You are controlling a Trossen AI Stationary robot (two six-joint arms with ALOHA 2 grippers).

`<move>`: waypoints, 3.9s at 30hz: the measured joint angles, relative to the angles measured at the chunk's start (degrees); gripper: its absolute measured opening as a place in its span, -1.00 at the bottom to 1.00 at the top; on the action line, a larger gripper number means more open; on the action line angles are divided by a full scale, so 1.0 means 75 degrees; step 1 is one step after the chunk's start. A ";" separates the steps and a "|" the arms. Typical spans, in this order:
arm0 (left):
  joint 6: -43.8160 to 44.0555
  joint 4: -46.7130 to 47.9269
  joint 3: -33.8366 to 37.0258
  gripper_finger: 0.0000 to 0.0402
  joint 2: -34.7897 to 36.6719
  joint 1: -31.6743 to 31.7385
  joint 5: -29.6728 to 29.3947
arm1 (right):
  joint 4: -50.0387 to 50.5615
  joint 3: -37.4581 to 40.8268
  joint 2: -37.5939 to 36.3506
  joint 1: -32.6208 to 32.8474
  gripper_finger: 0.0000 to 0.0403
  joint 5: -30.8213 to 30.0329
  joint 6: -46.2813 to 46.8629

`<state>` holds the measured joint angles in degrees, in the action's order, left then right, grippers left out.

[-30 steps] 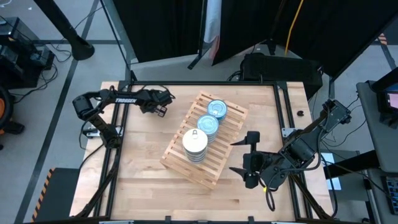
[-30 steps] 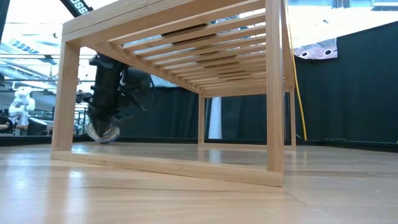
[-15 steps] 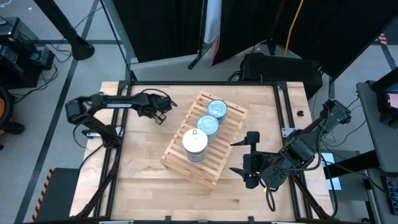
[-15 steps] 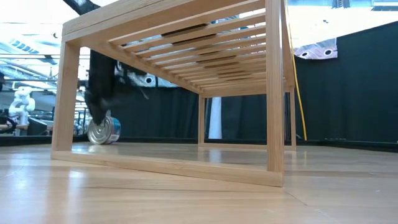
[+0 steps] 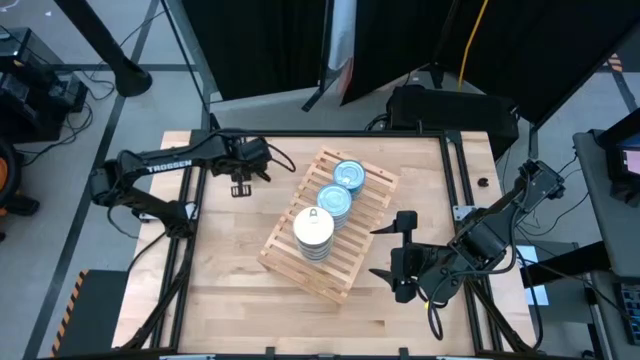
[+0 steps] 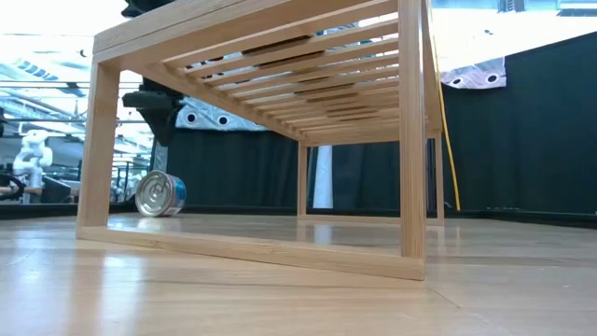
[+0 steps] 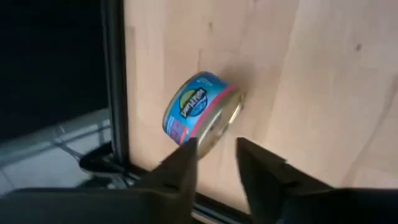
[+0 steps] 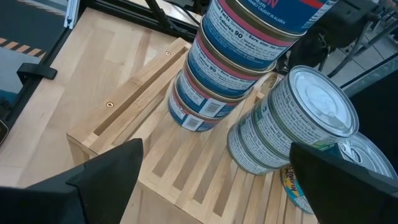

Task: Stack canned seafood by type on shelf
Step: Stack the blue-pink tuna can on top of the other blue-pink tuna can on the shelf

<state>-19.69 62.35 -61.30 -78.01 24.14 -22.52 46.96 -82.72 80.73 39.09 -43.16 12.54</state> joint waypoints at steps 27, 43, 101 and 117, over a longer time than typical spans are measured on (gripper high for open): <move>-0.4074 -0.1137 0.0490 0.56 -0.0288 0.1246 0.0615 | 0.0622 0.0000 0.0000 0.0000 0.96 0.0013 0.0326; -0.4426 -0.1444 0.0490 0.56 -0.1780 0.2195 0.1040 | 0.0641 0.0000 0.0000 0.0001 0.96 0.0026 0.0320; 0.5217 -0.1785 -0.3258 0.01 0.2994 -0.1211 0.9197 | -1.2313 -0.0250 0.3803 -0.1581 0.95 0.2142 -2.0708; 0.5699 -0.2089 -0.3255 0.01 0.2916 -0.1840 0.8539 | -1.2755 -0.0694 0.4080 -0.0704 0.95 0.0052 -1.9833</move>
<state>23.06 46.68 -85.71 -56.14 10.34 41.52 -48.70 -87.92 111.33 33.81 -42.76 -136.21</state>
